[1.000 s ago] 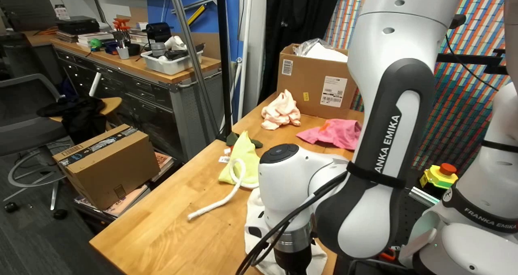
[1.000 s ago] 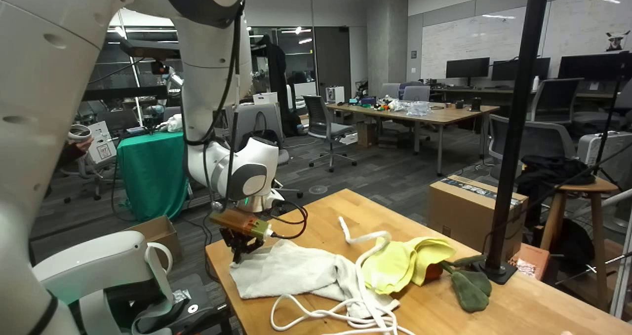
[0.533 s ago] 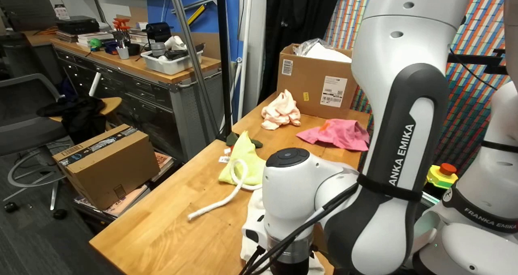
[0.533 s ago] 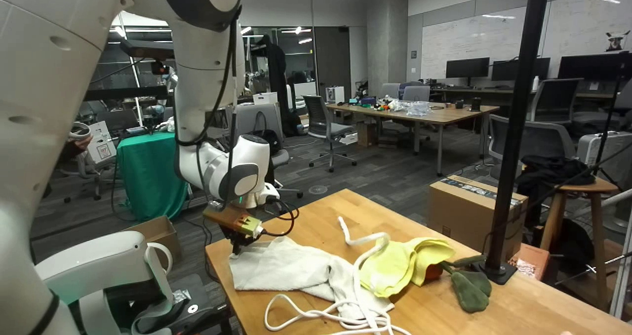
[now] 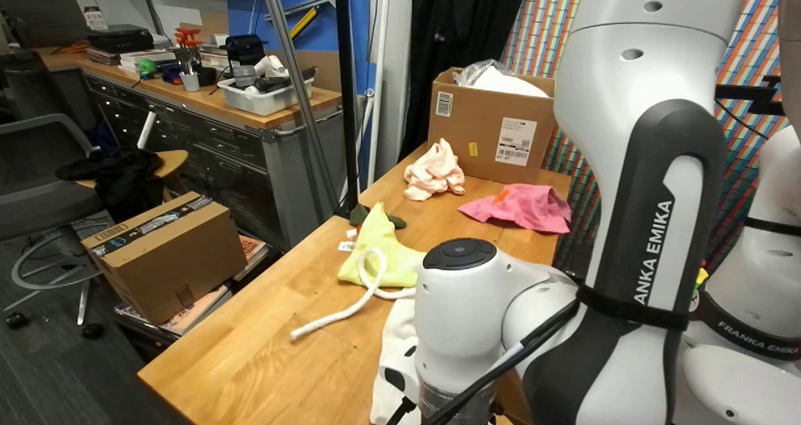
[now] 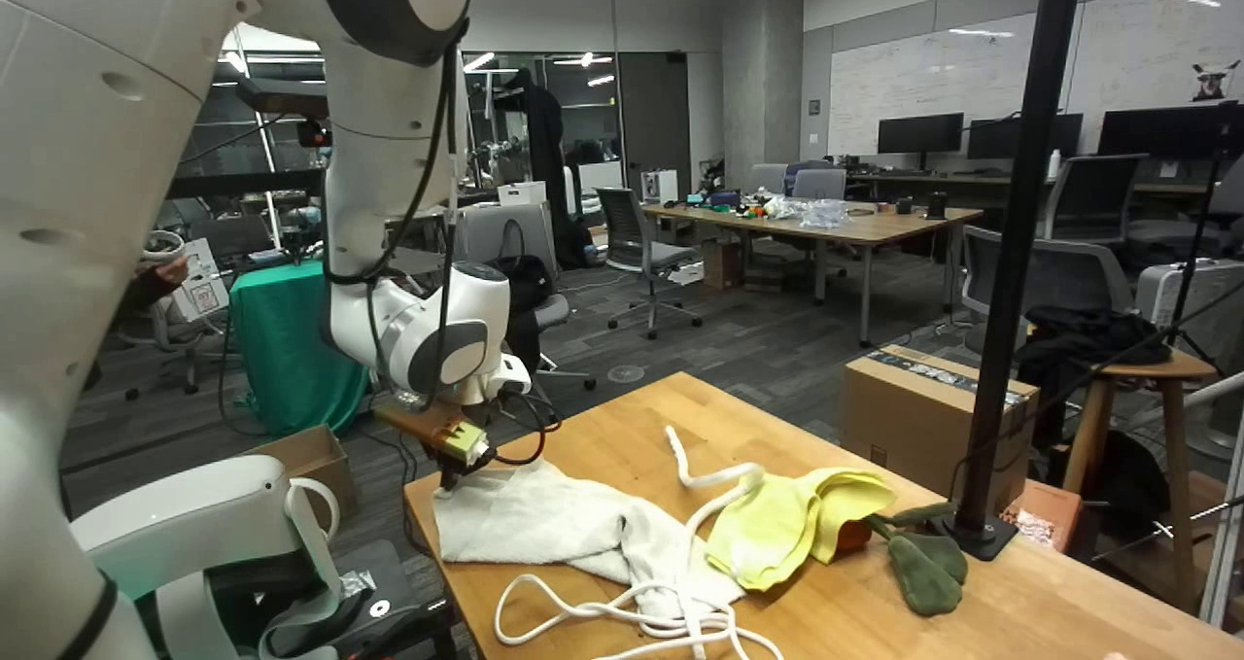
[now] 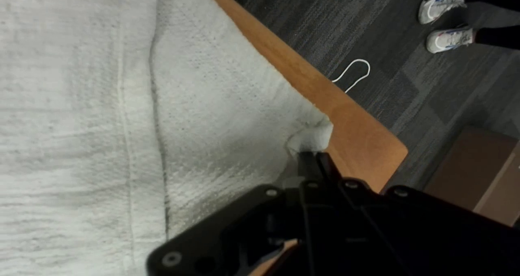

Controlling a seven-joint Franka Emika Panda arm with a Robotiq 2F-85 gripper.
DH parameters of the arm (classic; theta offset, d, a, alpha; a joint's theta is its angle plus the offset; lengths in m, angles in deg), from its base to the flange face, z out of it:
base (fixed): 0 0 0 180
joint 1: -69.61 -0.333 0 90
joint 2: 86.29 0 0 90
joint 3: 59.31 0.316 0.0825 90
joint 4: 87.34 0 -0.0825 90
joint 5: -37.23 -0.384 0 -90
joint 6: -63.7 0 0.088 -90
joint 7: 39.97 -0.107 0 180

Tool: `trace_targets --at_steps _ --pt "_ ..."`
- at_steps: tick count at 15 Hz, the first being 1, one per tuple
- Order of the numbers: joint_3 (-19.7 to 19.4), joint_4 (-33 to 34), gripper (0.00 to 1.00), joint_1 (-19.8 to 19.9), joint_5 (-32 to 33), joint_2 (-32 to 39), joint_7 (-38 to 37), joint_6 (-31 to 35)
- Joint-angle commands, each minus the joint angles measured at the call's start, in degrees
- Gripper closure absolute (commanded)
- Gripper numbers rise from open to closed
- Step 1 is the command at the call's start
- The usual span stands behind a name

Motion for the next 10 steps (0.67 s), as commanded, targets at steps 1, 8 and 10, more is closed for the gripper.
trace_targets --at_steps 1,8,10 --pt "-0.14 -0.22 0.96 -2.14 -1.36 -0.15 -5.12 7.62" --pt "-7.42 -0.24 0.7 -8.47 0.71 -1.47 -11.76 14.4" --pt "-10.33 -0.23 0.67 -10.61 1.36 -2.55 -12.22 12.9"
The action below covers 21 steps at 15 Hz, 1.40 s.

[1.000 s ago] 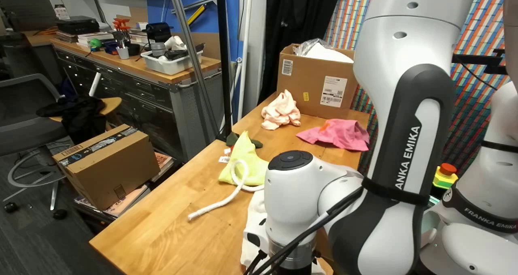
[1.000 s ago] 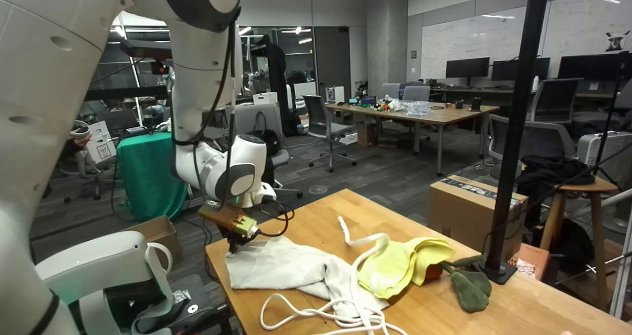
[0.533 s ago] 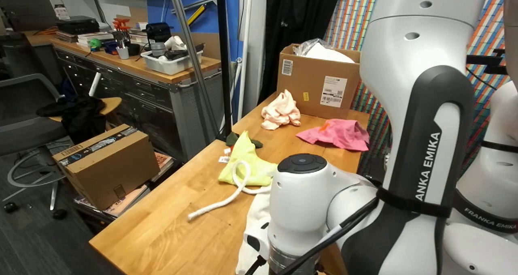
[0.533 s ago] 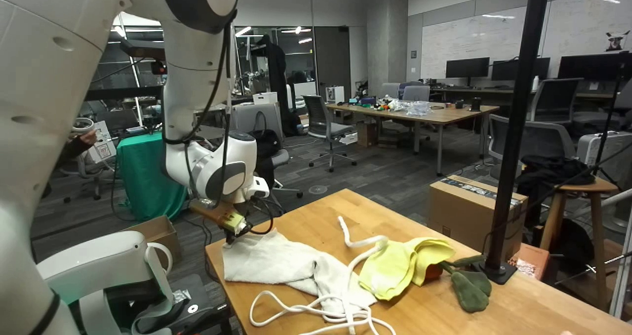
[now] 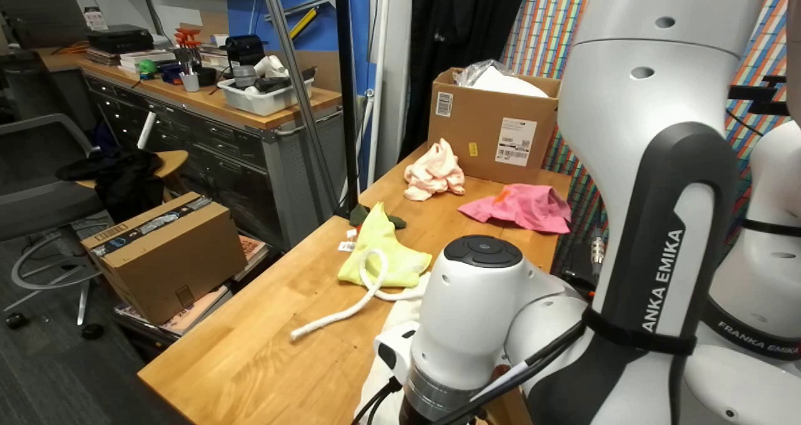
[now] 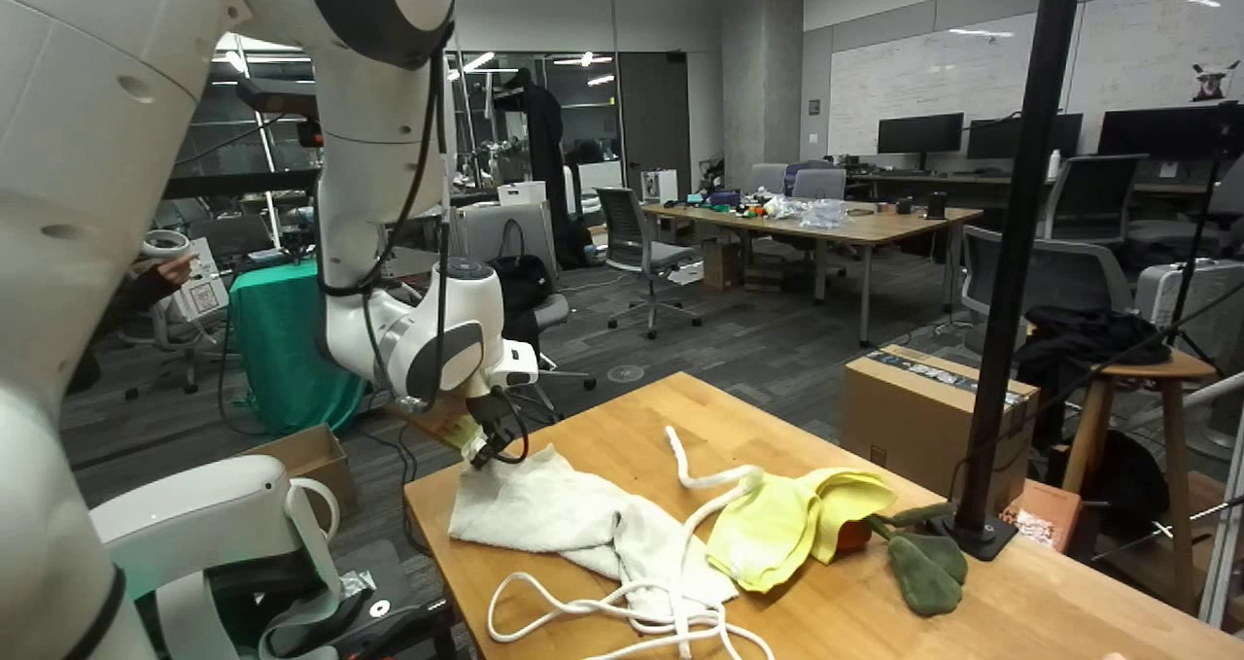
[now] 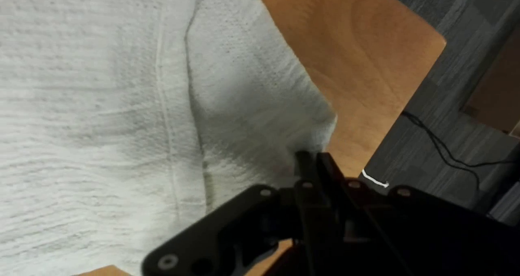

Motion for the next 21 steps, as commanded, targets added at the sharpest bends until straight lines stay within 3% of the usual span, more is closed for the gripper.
trace_targets --at_steps 1,5,7,9,18,21 --pt "-5.8 -0.48 0.58 -4.94 1.76 -3.56 -2.21 -1.94" --pt "-17.03 -1.2 0.29 -12.48 6.63 -8.94 -1.99 -8.53" --pt "-26.35 -1.26 0.13 -18.15 13.36 -11.6 -3.86 -10.56" --pt "-33.67 -0.24 0.01 -21.39 20.93 -12.07 -6.7 -11.21" --pt "-54.8 5.5 0.0 -31.12 34.9 -6.98 -16.39 -11.39" --pt "-56.97 7.73 0.0 -29.83 33.67 -4.36 -16.78 -12.26"
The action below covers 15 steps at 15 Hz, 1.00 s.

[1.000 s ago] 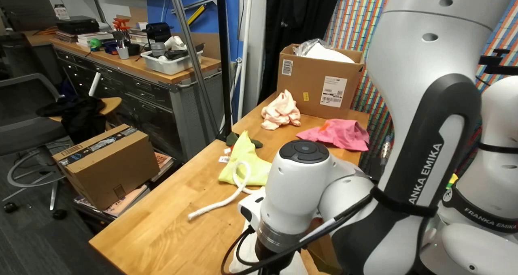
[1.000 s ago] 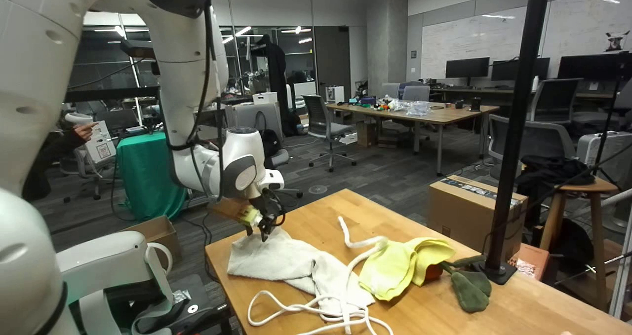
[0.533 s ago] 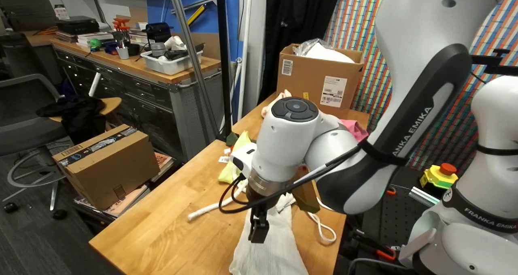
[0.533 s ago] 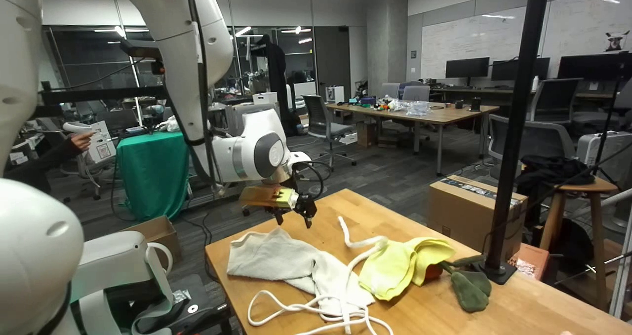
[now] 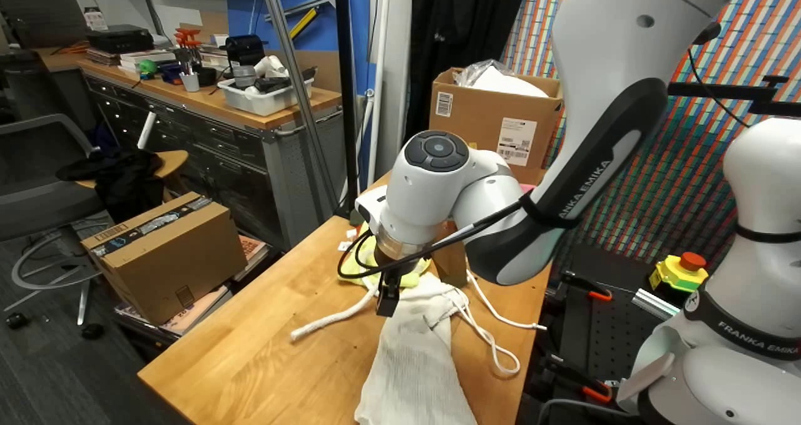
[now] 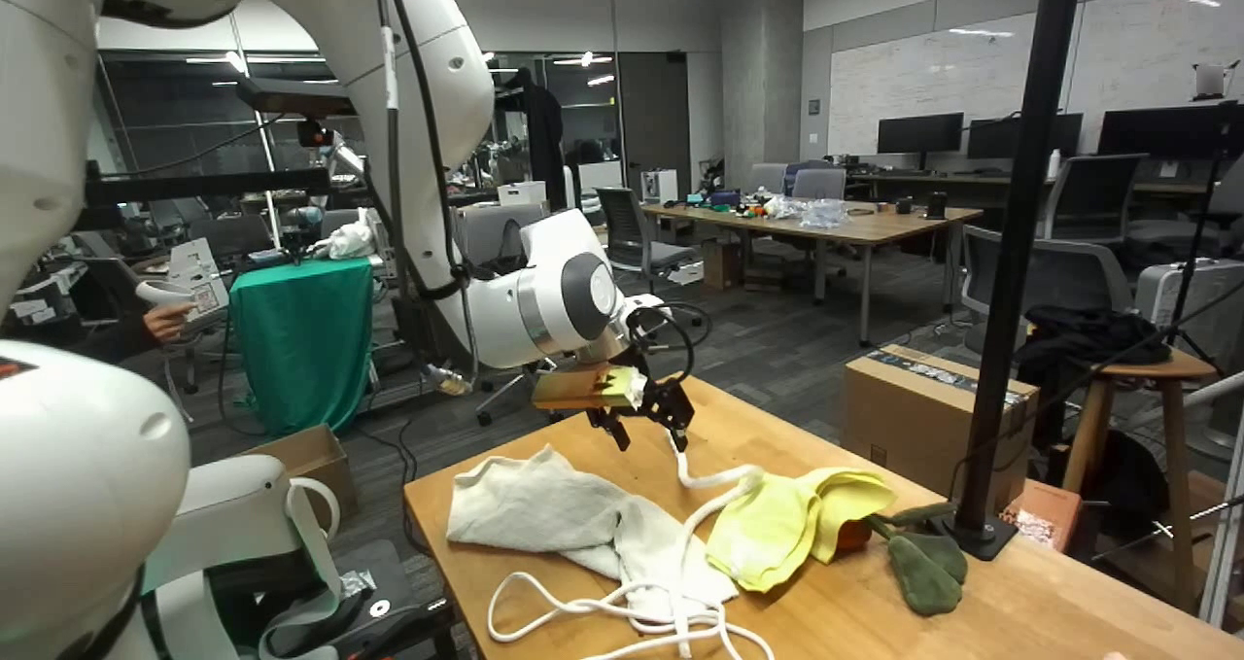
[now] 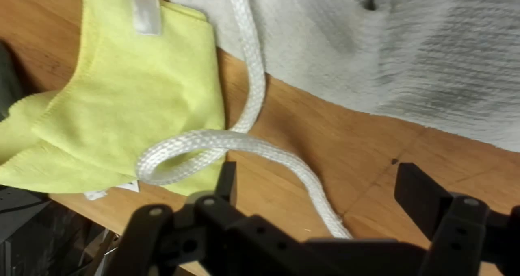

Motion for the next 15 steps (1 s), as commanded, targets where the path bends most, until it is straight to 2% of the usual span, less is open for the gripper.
trace_targets --at_steps 1,3,9,15 --pt "-3.26 4.35 0.0 0.09 -0.11 4.7 -2.35 -0.92" --pt "-2.98 5.99 0.0 2.34 -1.74 6.48 -1.78 -1.72" --pt "3.14 10.35 0.0 14.34 -3.68 9.07 -0.73 -6.34" --pt "14.21 13.25 0.0 28.12 -8.86 9.85 3.54 -12.49"
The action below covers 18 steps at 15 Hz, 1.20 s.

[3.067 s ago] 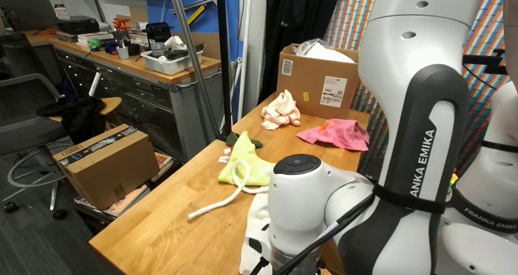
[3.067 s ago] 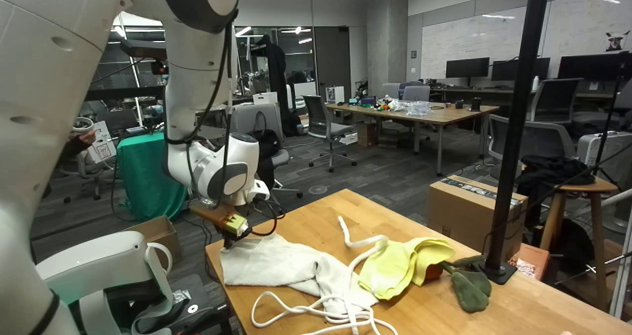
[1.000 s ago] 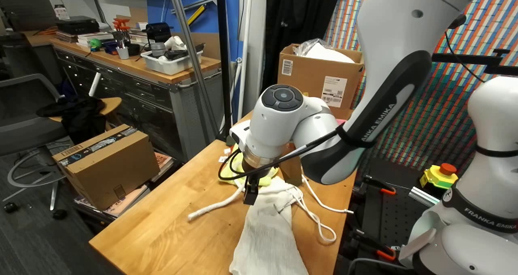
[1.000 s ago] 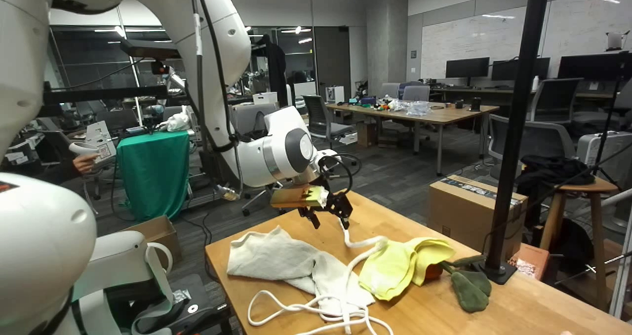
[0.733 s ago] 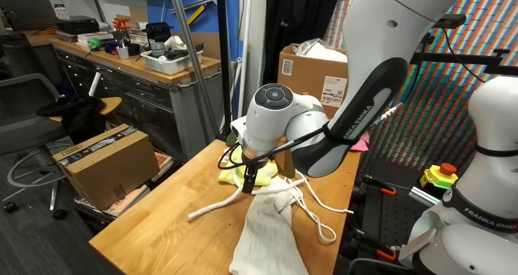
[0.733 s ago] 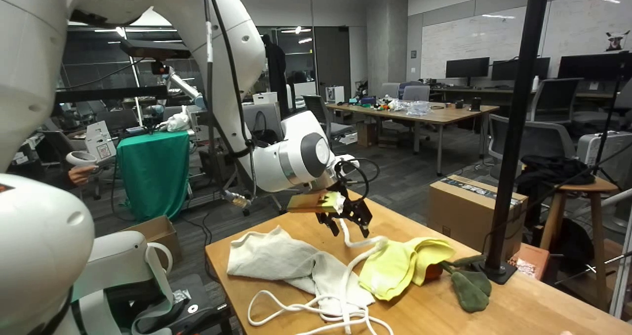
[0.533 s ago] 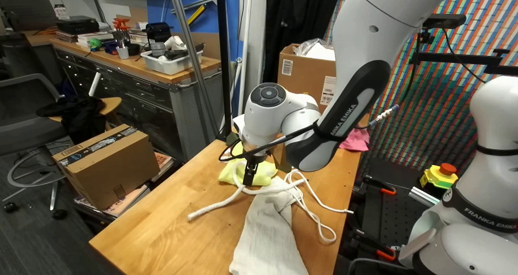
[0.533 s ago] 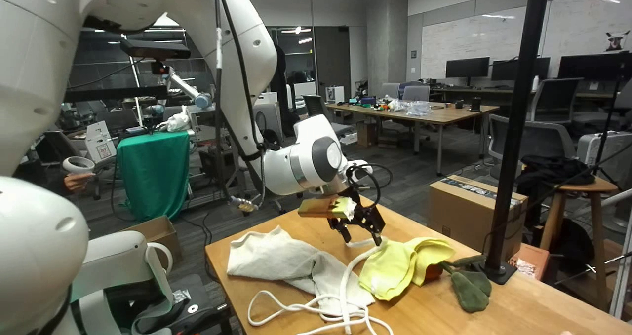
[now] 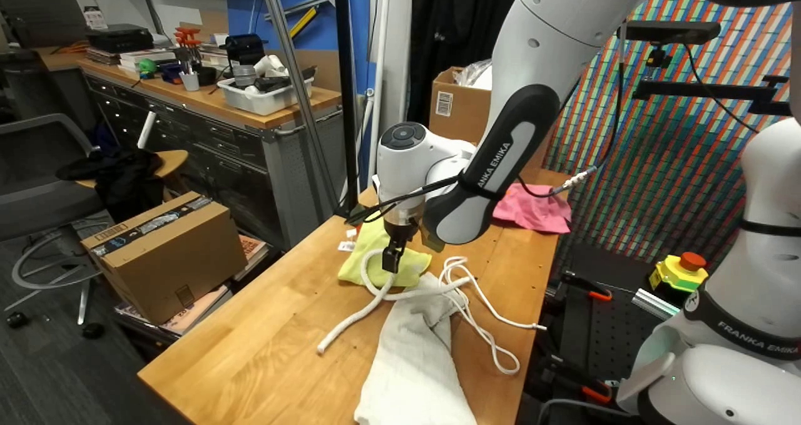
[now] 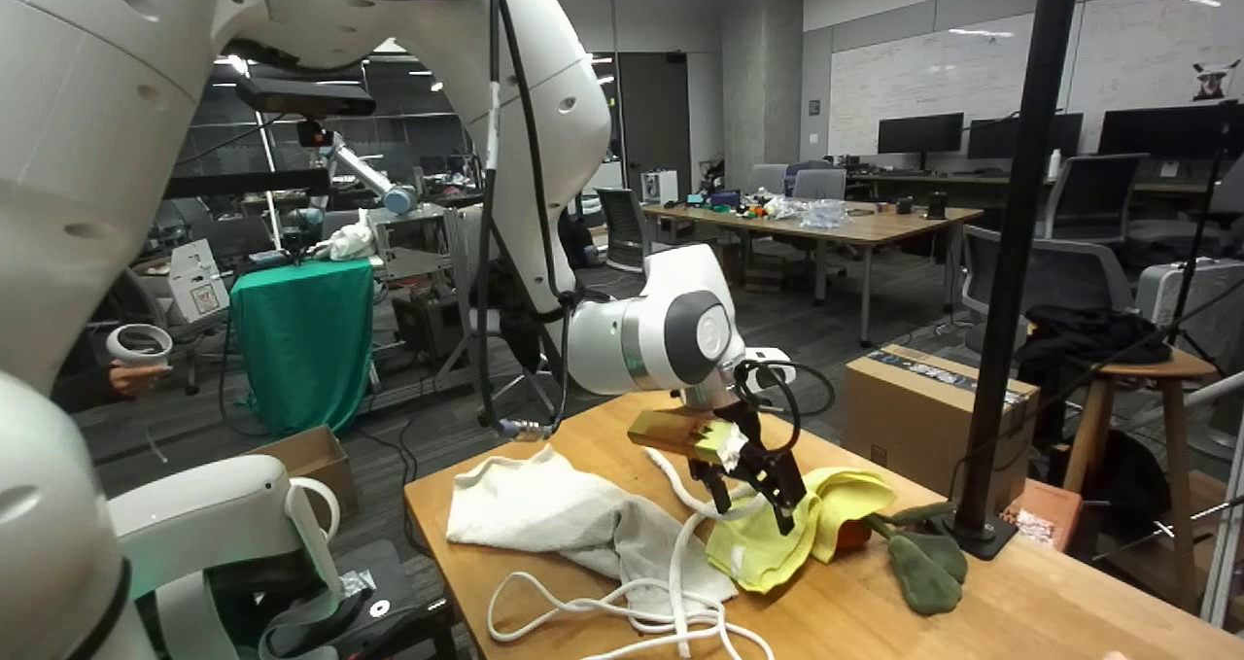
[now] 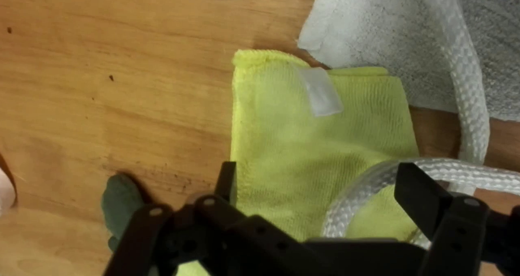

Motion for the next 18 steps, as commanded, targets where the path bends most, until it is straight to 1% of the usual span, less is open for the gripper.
trace_targets --at_steps 1,4,6,10,11,14,18 --pt "6.7 3.14 0.0 7.21 -4.17 1.28 4.01 -3.83" --pt "10.51 4.11 0.0 10.95 -6.74 1.29 6.23 -6.36" --pt "12.19 4.16 0.0 12.26 -7.55 0.49 7.46 -7.44" --pt "19.72 4.23 0.0 19.03 -14.1 -1.95 17.96 -16.21" --pt "20.62 4.33 0.0 19.92 -15.33 -2.39 19.76 -18.29" --pt "20.91 5.59 0.0 21.16 -16.33 -2.25 22.34 -22.49" --pt "19.93 7.18 0.0 21.92 -15.53 -0.39 23.45 -23.39"
